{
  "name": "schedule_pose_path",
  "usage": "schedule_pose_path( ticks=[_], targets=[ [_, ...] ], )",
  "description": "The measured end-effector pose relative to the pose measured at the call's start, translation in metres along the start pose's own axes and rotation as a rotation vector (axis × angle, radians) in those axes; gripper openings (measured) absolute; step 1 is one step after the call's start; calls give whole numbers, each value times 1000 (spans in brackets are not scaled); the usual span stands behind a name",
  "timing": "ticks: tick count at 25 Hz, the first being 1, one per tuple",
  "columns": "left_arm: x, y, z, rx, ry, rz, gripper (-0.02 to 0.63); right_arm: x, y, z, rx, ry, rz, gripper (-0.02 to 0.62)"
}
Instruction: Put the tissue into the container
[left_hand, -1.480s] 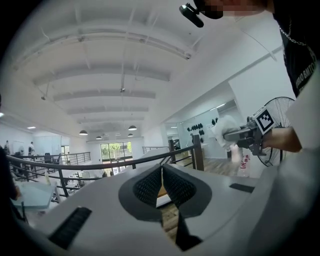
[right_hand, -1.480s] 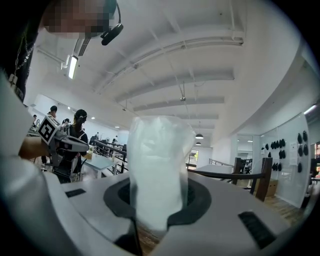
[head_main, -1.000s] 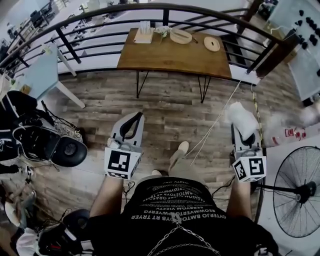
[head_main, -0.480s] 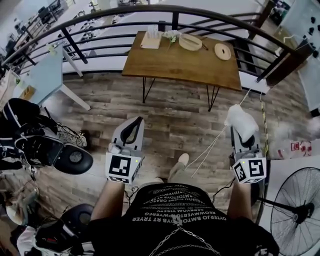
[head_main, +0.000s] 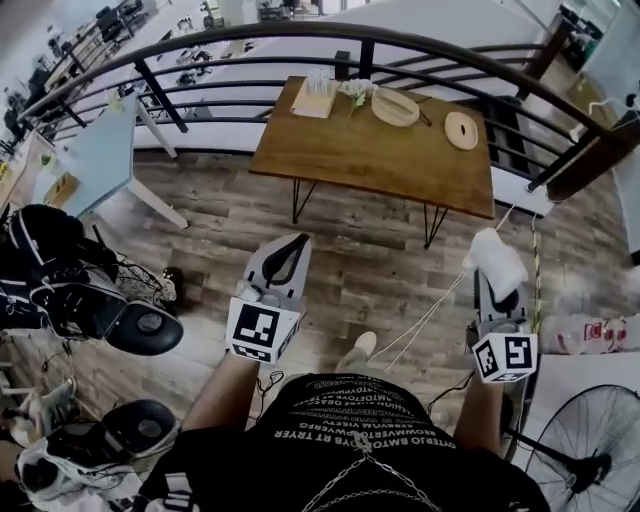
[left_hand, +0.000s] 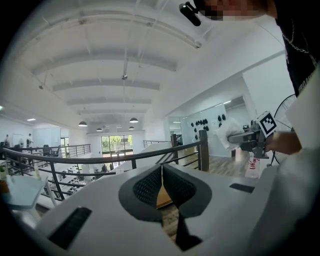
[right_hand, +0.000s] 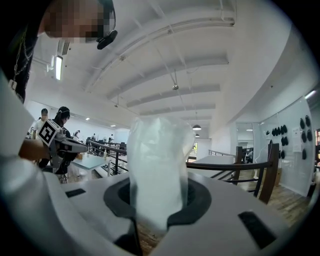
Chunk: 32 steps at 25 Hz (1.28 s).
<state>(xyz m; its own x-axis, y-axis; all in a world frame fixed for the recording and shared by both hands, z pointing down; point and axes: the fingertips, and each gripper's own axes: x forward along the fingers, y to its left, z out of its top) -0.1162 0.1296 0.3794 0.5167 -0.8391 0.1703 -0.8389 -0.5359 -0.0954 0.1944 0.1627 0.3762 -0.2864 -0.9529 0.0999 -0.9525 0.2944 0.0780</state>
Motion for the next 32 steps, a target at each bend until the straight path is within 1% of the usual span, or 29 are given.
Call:
schedule_pose_path(
  ticks=[4,7,13,18,23,26,29,32],
  targets=[
    [35,3,3,21,23,16,31,27,-23,2,9,2,18,117],
    [57,-4,11,28,17,11,31,41,-42,8,2,-7,26,117],
    [91,-23,32,46,10,24,31,46,-86,14,5,-29,27,117],
    [125,-17,36,47,9,26,31,67,-113,9,12,-27,18,117],
    [143,-22,39,50,25,29,31,74,-138,11,22,-41,14,117],
    [153,-29,39,36,21,32,31,75,-150,6,29,-34,19,117],
    [152,-31,41,18,8,43,31,80,-150,8,12,-28,38,117],
    [147,-27,34,-5,13,63,31,88,-145,4,3,-17,63,117]
  ],
)
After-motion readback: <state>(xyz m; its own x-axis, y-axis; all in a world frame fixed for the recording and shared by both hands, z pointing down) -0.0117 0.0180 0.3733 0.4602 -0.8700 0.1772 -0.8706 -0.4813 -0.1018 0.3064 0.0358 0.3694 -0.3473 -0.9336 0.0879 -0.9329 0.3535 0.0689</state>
